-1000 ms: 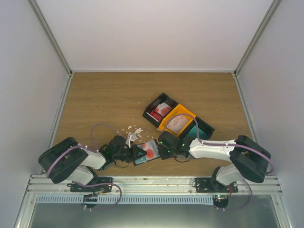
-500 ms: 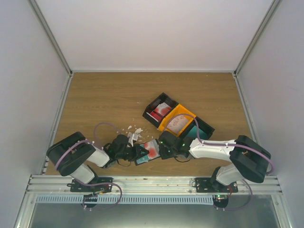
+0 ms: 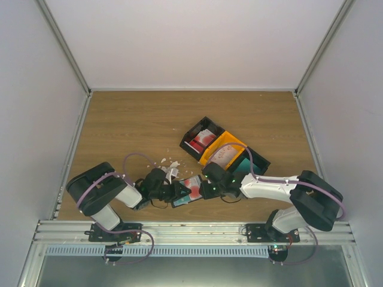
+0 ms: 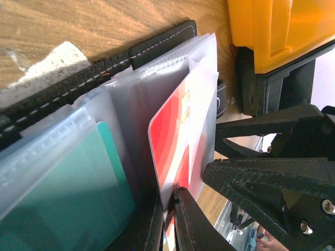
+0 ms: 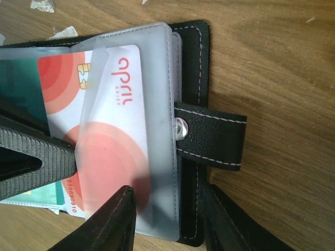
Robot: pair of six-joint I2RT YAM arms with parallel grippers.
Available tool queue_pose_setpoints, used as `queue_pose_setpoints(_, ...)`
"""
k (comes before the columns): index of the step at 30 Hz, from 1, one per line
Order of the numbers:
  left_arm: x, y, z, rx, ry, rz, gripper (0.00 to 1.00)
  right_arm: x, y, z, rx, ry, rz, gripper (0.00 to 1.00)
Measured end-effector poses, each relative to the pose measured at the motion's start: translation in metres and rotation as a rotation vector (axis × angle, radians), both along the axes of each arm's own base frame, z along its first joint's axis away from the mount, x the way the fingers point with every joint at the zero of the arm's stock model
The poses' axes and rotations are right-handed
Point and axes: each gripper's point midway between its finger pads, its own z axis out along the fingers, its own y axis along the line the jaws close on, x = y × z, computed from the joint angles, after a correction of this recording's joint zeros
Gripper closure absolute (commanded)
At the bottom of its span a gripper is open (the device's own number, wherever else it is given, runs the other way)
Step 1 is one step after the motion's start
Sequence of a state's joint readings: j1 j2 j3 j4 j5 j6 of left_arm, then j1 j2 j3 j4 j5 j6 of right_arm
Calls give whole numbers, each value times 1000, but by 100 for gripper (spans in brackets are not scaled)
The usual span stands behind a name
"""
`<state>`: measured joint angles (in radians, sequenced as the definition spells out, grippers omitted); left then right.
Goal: Put the credit cards into the card holder
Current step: Insert the credit card into the card holder.
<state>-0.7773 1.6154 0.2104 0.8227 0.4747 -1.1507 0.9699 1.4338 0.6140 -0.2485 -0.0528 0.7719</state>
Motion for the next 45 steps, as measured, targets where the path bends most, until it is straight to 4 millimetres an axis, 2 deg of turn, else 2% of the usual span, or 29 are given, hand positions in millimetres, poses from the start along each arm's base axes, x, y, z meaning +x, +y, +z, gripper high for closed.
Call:
queue_pose_setpoints(4,0,-1,0,3,-1,-5,95,-1,2,0,33,17,11,63)
queue_pose_setpoints(9,3,-12,7,-1,-25,-28,95,-1,3,1,45,23,25,63)
queue_pose_setpoints(14,4,-14,4,20,-19,-33,92,-1,3,1,44,22,34,62)
queue_pose_setpoints(22,4,-16,7,34,-28,-40,76,1,1,3,39,8,23,54)
queue_pose_setpoints(32,-9,-6,12,90,-24,-74,56,10,-7,22,51,-49,-21,49)
queue_pose_setpoints(41,-15,9,19,168,-22,-73,46,27,-17,16,14,-61,-83,50)
queue_pose_setpoints(45,-12,16,26,213,-43,-60,43,32,-10,9,9,-49,-67,55)
